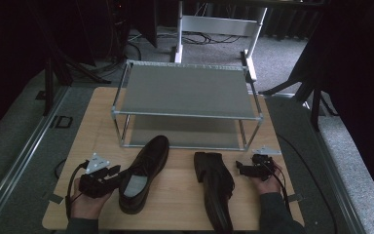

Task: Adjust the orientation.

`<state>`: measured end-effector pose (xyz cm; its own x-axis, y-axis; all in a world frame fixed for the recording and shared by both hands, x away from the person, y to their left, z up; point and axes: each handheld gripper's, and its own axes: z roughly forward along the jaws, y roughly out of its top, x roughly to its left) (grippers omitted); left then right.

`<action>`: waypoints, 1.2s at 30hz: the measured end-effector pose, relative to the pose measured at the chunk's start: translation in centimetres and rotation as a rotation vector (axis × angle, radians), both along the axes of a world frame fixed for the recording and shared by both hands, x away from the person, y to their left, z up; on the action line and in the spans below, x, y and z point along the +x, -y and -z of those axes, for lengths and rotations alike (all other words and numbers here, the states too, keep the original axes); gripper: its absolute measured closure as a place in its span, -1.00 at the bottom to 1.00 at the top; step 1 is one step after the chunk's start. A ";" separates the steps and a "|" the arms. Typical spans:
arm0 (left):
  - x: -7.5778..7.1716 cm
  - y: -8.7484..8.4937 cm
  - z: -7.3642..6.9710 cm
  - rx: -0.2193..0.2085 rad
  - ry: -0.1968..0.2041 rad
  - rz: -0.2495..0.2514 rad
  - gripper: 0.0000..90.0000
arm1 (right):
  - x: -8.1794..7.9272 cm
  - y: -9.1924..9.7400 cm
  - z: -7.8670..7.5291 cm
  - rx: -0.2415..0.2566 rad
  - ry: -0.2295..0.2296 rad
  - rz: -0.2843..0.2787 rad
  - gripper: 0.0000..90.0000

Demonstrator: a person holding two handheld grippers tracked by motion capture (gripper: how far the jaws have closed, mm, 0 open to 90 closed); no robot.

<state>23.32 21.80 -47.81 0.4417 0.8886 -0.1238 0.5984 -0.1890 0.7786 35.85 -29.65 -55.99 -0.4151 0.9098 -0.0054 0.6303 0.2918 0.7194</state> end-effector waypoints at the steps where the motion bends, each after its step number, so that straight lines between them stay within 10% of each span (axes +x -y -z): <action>1: -0.1 -0.2 -0.1 -0.002 0.012 -0.006 0.37 | 0.0 0.0 0.0 0.000 0.000 0.000 -0.70; 8: 0.6 -1.5 2.2 0.060 -0.067 -0.052 0.39 | -0.2 0.0 0.0 -0.001 0.004 -0.001 -0.63; 16: 0.8 -1.3 5.5 0.024 -0.182 -0.004 0.48 | -1.5 0.0 -1.3 0.070 -0.015 0.014 0.10; 26: 0.2 -0.4 5.7 0.043 -0.183 0.015 0.66 | -4.4 -2.5 -3.8 0.138 -0.010 -0.165 0.13; 36: -0.7 0.9 5.8 0.022 -0.191 0.064 0.68 | -4.1 -3.3 -4.1 0.194 -0.042 -0.207 0.27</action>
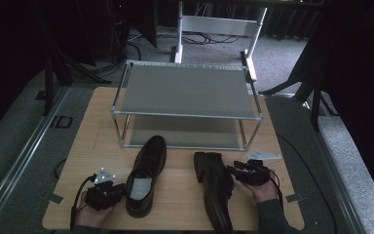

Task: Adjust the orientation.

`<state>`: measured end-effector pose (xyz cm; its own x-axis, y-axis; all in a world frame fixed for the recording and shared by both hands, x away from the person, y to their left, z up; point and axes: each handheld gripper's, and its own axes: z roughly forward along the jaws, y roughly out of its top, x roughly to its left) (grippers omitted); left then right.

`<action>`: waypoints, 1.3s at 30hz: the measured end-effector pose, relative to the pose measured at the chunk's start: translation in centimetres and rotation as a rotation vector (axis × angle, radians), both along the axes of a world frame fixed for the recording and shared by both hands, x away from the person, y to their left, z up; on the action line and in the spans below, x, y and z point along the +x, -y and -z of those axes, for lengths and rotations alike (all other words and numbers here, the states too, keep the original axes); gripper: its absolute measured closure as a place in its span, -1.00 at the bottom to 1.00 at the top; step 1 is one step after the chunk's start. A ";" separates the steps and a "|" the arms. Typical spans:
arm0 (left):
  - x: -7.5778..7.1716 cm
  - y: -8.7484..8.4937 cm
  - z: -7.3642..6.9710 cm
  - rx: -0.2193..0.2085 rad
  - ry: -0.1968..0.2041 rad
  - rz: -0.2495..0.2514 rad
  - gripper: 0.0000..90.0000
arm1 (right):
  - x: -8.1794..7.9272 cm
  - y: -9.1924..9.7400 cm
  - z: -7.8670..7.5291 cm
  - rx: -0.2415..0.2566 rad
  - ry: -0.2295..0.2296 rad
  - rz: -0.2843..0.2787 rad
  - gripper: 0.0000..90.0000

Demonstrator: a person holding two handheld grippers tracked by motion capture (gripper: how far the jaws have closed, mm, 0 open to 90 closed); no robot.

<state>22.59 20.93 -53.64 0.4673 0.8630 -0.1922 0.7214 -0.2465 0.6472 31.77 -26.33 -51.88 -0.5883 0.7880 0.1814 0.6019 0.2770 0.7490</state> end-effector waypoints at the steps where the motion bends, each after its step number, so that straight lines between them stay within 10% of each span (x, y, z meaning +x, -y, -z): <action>1: -0.2 0.5 0.0 -0.008 -0.001 0.015 0.67 | -0.1 -0.1 -0.3 0.013 -0.001 -0.009 0.28; 14: -0.3 1.0 0.2 -0.031 -0.004 0.031 0.60 | -0.5 -2.7 -2.1 0.044 0.031 -0.086 0.31; 39: -0.3 0.6 0.1 -0.056 0.023 0.010 0.48 | -2.3 -10.2 -4.0 -0.153 0.154 -0.220 0.21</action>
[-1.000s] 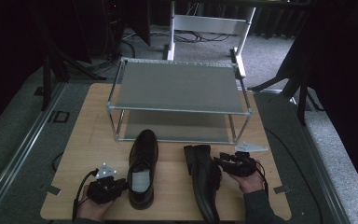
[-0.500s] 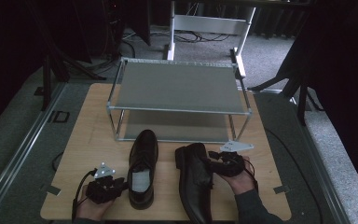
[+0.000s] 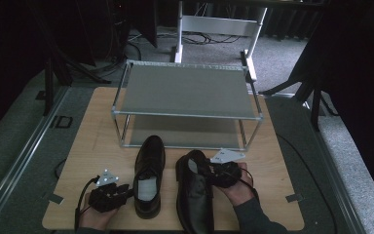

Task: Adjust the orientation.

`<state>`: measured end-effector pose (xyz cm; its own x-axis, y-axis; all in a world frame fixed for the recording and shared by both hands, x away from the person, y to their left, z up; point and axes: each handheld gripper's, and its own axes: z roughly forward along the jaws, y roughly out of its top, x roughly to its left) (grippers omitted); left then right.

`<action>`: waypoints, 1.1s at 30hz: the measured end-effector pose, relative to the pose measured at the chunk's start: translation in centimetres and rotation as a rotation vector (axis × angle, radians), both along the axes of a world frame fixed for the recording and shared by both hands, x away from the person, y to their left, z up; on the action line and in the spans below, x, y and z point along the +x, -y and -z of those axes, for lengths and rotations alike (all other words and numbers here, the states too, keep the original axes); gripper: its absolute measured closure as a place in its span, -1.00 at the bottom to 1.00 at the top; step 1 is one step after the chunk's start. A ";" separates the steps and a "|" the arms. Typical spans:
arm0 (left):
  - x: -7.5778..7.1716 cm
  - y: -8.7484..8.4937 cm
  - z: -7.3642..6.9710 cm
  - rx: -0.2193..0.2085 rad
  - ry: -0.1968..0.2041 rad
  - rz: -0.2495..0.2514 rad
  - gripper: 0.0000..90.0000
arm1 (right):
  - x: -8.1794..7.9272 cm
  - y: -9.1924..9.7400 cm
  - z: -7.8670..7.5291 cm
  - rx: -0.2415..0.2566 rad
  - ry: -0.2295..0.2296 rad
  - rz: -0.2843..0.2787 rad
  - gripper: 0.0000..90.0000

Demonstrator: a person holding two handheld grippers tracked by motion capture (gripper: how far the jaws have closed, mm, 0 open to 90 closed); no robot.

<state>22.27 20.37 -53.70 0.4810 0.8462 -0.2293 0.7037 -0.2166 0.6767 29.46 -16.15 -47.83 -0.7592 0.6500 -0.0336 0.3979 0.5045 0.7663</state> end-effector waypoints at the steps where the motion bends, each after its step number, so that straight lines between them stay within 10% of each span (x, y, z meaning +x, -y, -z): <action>1: 0.0 0.0 0.0 0.000 0.000 0.000 0.47 | 0.0 0.0 0.0 0.000 0.000 0.000 0.21; 15: 0.0 -0.1 -0.1 -0.009 0.013 -0.012 0.46 | -1.7 -0.5 -1.2 0.035 0.020 -0.011 0.03; 33: 0.0 -0.2 0.0 -0.005 0.011 -0.013 0.44 | -5.8 -0.4 1.8 0.045 -0.117 -0.078 -0.45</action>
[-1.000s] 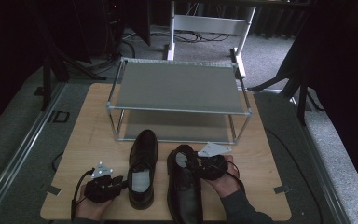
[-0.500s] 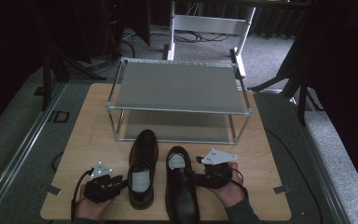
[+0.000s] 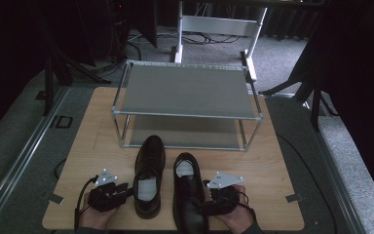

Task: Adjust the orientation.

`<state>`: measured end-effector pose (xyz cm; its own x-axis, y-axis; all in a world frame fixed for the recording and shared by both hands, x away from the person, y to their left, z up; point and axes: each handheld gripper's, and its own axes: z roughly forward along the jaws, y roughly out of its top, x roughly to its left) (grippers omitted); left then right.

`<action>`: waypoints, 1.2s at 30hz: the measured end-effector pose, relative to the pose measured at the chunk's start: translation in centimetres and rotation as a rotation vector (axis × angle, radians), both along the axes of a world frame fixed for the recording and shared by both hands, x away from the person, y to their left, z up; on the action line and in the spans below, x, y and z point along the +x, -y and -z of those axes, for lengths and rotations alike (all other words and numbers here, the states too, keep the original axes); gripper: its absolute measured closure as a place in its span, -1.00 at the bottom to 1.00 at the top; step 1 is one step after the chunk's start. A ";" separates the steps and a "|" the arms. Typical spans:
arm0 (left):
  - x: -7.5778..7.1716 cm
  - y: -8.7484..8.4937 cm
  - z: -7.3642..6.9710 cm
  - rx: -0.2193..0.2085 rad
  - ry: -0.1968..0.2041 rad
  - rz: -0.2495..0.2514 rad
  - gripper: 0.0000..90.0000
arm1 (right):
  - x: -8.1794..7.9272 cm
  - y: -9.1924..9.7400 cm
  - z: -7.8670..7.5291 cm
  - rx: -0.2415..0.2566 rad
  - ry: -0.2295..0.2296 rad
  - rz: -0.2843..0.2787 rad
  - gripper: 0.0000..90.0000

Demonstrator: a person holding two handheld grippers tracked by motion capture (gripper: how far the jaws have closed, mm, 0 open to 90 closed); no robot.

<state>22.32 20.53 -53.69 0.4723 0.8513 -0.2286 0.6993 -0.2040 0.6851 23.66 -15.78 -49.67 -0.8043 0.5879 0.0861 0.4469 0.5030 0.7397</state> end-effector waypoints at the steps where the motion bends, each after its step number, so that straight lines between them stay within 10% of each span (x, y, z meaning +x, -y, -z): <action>1: 0.0 0.0 0.0 0.000 -0.001 -0.001 0.44 | 0.1 0.1 0.0 -0.001 -0.004 -0.003 -0.45; 23: 0.1 0.0 0.1 0.001 -0.013 0.003 0.43 | 1.2 2.9 -0.9 -0.061 0.011 -0.022 -0.52; 36: 0.3 0.2 0.4 0.013 -0.025 0.004 0.43 | 3.5 7.2 -1.7 -0.110 0.061 0.154 -0.41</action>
<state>22.65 20.30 -54.06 0.4698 0.8524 -0.2295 0.7152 -0.2151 0.6650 27.15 -22.94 -48.01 -0.7058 0.7077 -0.0317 0.4808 0.5115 0.7121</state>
